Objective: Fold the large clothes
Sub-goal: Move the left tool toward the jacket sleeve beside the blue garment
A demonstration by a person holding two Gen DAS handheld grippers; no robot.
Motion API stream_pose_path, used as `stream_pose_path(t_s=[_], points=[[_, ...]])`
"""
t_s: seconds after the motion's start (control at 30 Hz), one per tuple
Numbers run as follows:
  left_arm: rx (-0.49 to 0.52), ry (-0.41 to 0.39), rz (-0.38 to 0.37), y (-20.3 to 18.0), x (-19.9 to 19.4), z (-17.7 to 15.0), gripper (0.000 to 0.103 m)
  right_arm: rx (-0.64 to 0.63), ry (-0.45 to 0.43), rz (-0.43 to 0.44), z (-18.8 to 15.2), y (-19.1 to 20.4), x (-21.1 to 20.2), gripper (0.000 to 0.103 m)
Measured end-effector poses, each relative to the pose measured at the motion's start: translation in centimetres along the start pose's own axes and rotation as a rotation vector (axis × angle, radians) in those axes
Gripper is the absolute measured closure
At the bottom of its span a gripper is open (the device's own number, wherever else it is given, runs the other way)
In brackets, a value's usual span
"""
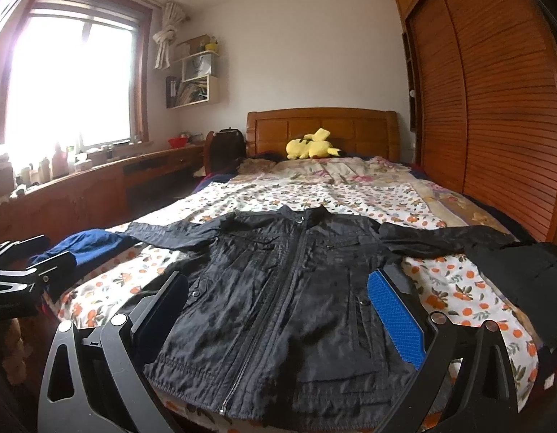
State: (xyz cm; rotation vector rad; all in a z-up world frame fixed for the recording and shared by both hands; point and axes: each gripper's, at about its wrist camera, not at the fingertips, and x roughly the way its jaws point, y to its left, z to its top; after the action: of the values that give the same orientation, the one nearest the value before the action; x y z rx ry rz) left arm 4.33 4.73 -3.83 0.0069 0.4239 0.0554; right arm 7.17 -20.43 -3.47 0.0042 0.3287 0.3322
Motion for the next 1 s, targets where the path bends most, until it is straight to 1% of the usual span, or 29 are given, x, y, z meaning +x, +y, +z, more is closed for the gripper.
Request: stream_pose_path(t_s=[0.27, 0.5, 0.73, 0.9, 1.0], points=[[-0.003, 0.016, 0.022, 1.4, 2.1, -0.2, 0.002, -0.029, 0.014, 0.023, 0.2, 0.6, 2.7, 0.006], [0.000, 0.064, 0.044, 2.7, 6.0, -0.8, 0.002, -0.053, 0.050, 0.057, -0.1, 0.8, 7.8, 0.006], [-0.012, 0.107, 0.080, 4.6, 10.3, -1.0, 0.002, -0.081, 0.058, 0.090, 0.3, 1.3, 12.3, 0.006], [-0.054, 0.132, 0.099, 6.0, 12.8, -1.1, 0.002, -0.092, 0.099, 0.129, 1.1, 1.6, 16.1, 0.007], [-0.082, 0.140, 0.105, 7.1, 13.9, -1.1, 0.002, -0.113, 0.104, 0.142, 1.7, 2.4, 18.0, 0.007]])
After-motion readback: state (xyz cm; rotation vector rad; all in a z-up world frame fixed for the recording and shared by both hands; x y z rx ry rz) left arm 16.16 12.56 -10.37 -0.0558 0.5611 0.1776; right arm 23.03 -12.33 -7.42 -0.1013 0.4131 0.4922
